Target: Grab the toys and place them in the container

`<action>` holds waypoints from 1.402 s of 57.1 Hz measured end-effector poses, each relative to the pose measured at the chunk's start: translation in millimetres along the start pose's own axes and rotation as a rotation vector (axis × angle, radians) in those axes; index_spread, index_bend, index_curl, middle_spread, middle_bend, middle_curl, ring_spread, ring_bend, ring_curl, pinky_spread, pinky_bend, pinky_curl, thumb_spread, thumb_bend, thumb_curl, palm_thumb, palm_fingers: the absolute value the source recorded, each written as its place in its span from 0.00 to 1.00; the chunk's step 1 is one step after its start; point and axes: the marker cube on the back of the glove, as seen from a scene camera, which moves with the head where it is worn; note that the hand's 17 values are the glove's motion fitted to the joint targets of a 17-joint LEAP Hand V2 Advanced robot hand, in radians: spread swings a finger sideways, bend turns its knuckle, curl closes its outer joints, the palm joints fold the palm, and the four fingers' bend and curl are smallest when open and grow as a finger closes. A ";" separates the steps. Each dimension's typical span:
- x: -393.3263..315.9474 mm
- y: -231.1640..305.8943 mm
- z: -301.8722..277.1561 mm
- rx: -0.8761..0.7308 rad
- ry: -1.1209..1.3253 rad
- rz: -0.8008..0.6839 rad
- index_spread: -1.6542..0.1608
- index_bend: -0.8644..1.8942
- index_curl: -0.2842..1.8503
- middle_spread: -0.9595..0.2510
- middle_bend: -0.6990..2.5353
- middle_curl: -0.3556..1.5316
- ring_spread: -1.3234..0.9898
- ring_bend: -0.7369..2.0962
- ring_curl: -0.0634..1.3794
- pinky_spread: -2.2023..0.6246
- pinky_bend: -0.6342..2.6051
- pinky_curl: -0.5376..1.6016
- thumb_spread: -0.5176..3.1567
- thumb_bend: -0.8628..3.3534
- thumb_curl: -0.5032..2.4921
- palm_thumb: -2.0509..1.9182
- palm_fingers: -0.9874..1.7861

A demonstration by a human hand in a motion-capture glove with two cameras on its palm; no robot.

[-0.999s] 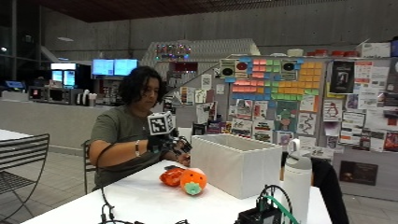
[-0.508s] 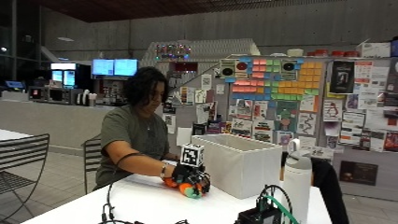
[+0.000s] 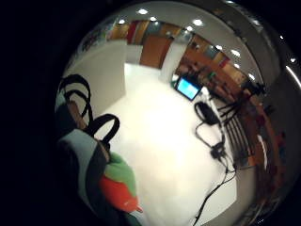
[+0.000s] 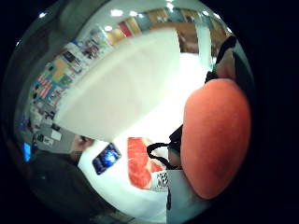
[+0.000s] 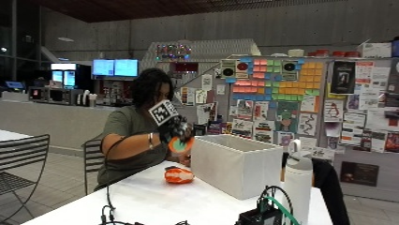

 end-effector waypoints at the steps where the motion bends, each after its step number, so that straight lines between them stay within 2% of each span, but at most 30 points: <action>1: -12.2 -6.0 -18.8 0.043 -0.069 -0.119 0.69 0.43 0.33 0.48 0.49 0.49 0.40 0.68 0.39 0.64 0.51 0.47 0.39 0.24 0.37 0.66 0.78; 2: -24.6 -14.6 -37.0 0.087 -0.127 -0.187 0.69 0.43 0.33 0.48 0.49 0.50 0.40 0.68 0.39 0.64 0.52 0.47 0.39 0.24 0.38 0.66 0.78; 4: -49.1 -38.3 -70.7 0.175 -0.211 -0.191 0.69 0.44 0.34 0.48 0.49 0.50 0.40 0.68 0.39 0.64 0.52 0.47 0.38 0.24 0.38 0.66 0.78; 7: -89.6 -84.8 -115.8 0.305 -0.268 -0.044 0.68 0.45 0.35 0.48 0.50 0.51 0.40 0.69 0.40 0.64 0.52 0.47 0.38 0.24 0.39 0.66 0.77; 10: -112.9 -129.7 -146.9 0.391 -0.180 0.086 0.68 0.46 0.36 0.47 0.50 0.52 0.40 0.69 0.41 0.64 0.53 0.48 0.37 0.24 0.40 0.66 0.77; 13: -105.8 -163.4 -161.0 0.434 -0.033 0.139 0.68 0.46 0.37 0.47 0.51 0.53 0.40 0.70 0.42 0.64 0.53 0.48 0.36 0.23 0.41 0.66 0.77; 15: -107.4 -183.1 -166.8 0.454 -0.039 0.158 0.68 0.47 0.38 0.47 0.51 0.53 0.40 0.70 0.42 0.64 0.53 0.48 0.35 0.23 0.41 0.66 0.77; 17: -102.7 -202.7 -167.4 0.464 -0.032 0.139 0.68 0.47 0.39 0.47 0.51 0.54 0.40 0.70 0.42 0.64 0.53 0.48 0.35 0.23 0.42 0.66 0.77; 20: -86.1 -228.3 -158.5 0.462 0.075 0.010 0.68 0.48 0.40 0.47 0.51 0.54 0.40 0.71 0.43 0.64 0.54 0.49 0.34 0.23 0.42 0.66 0.77; 22: -83.5 -245.3 -151.4 0.450 0.108 -0.018 0.68 0.48 0.41 0.47 0.52 0.55 0.40 0.71 0.43 0.64 0.54 0.49 0.34 0.23 0.43 0.66 0.76; 26: -99.8 -287.7 -137.9 0.423 0.024 0.147 0.68 0.48 0.42 0.48 0.52 0.55 0.40 0.71 0.44 0.64 0.54 0.49 0.33 0.22 0.44 0.66 0.76; 30: -91.9 -309.4 -112.6 0.382 0.047 0.124 0.68 0.48 0.43 0.48 0.51 0.56 0.40 0.71 0.44 0.64 0.55 0.49 0.33 0.22 0.45 0.66 0.75; 34: -77.5 -335.7 -87.2 0.338 0.030 0.387 0.68 0.48 0.45 0.48 0.51 0.56 0.40 0.71 0.44 0.64 0.55 0.50 0.33 0.22 0.45 0.66 0.75; 35: -73.4 -339.2 -80.2 0.324 0.025 0.397 0.68 0.48 0.45 0.48 0.51 0.56 0.40 0.71 0.44 0.64 0.55 0.50 0.32 0.22 0.46 0.66 0.75; 39: -66.9 -341.2 -55.1 0.273 0.047 0.203 0.68 0.47 0.46 0.48 0.51 0.57 0.40 0.71 0.44 0.64 0.55 0.50 0.32 0.22 0.46 0.66 0.74; 48: -60.1 -353.2 -31.2 0.259 0.002 0.336 0.68 0.47 0.48 0.48 0.51 0.58 0.40 0.71 0.45 0.64 0.56 0.50 0.32 0.21 0.48 0.66 0.75; 52: -65.9 -350.1 -22.0 0.216 -0.047 0.238 0.67 0.47 0.50 0.48 0.51 0.58 0.40 0.71 0.45 0.64 0.56 0.50 0.32 0.21 0.48 0.66 0.74; 55: -55.9 -346.9 -8.9 0.130 0.027 0.276 0.67 0.46 0.50 0.48 0.50 0.58 0.40 0.70 0.45 0.64 0.56 0.50 0.32 0.21 0.49 0.66 0.73; 57: -47.4 -342.8 -0.9 0.069 0.085 0.300 0.67 0.44 0.51 0.48 0.48 0.57 0.40 0.69 0.44 0.64 0.56 0.50 0.32 0.20 0.49 0.66 0.67; 59: -48.6 -338.5 2.1 0.040 0.015 0.255 0.68 0.41 0.50 0.49 0.45 0.56 0.40 0.69 0.45 0.65 0.54 0.50 0.35 0.19 0.47 0.64 0.57; 60: -51.3 -336.5 2.1 0.037 -0.051 0.224 0.67 0.43 0.51 0.49 0.44 0.55 0.40 0.65 0.43 0.66 0.53 0.50 0.37 0.18 0.45 0.61 0.51; 63: -52.0 -329.6 1.7 0.039 -0.147 0.207 0.66 0.46 0.51 0.52 0.41 0.53 0.42 0.59 0.40 0.70 0.52 0.49 0.39 0.17 0.42 0.56 0.41; 66: -41.1 -320.0 1.5 0.039 -0.092 0.274 0.64 0.47 0.50 0.54 0.40 0.51 0.43 0.53 0.36 0.72 0.51 0.47 0.41 0.18 0.40 0.55 0.38; 71: -50.4 -296.3 -9.9 0.060 -0.232 0.288 0.63 0.46 0.47 0.58 0.38 0.49 0.44 0.50 0.30 0.75 0.50 0.45 0.42 0.19 0.37 0.52 0.39; 74: -54.5 -270.8 -13.1 0.053 -0.234 0.293 0.63 0.44 0.45 0.59 0.37 0.48 0.44 0.52 0.30 0.75 0.50 0.44 0.42 0.19 0.36 0.51 0.43; 80: -37.2 -194.8 0.1 -0.005 0.116 0.300 0.64 0.41 0.43 0.59 0.37 0.47 0.42 0.57 0.31 0.73 0.49 0.42 0.44 0.19 0.34 0.50 0.49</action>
